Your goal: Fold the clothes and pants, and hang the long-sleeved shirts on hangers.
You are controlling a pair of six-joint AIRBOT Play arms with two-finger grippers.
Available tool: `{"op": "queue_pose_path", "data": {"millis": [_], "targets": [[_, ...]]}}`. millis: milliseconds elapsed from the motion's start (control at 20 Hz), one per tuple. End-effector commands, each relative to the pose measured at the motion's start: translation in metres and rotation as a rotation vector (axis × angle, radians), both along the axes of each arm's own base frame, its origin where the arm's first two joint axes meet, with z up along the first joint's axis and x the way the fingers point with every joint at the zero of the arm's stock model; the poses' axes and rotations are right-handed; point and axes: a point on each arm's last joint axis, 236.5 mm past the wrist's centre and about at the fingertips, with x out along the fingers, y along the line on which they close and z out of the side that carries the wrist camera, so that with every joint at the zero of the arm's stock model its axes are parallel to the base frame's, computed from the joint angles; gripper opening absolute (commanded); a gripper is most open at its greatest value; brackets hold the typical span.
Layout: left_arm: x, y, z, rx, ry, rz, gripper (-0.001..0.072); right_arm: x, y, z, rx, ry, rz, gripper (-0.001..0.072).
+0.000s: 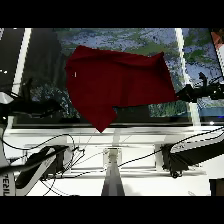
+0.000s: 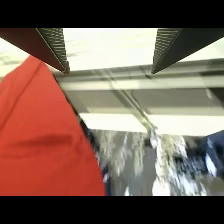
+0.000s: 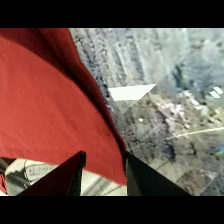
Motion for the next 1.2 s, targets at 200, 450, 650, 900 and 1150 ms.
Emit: {"op": "queue_pose_path", "data": {"millis": [200, 450, 650, 900, 1150], "targets": [[0.007, -0.019, -0.029, -0.095, -0.044, 0.158, 0.0545, -0.009, 0.020, 0.011, 0.073, 0.014, 0.072, 0.0195], [0.005, -0.018, -0.036, -0.088, -0.041, 0.164, 0.0546, -0.002, 0.035, 0.008, 0.048, -0.033, 0.160, 0.0017], [0.012, -0.018, -0.047, -0.104, -0.030, 0.183, 0.0546, 0.003, 0.033, 0.006, 0.023, -0.058, 0.166, 0.0016], [0.036, -0.041, -0.054, -0.258, -0.081, 0.161, 0.0542, 0.003, 0.032, 0.006, 0.023, -0.057, 0.164, 0.0015], [0.037, -0.066, -0.072, -0.336, -0.073, 0.084, 0.0442, 0.004, 0.032, 0.006, 0.020, -0.059, 0.163, 0.0016]]}}
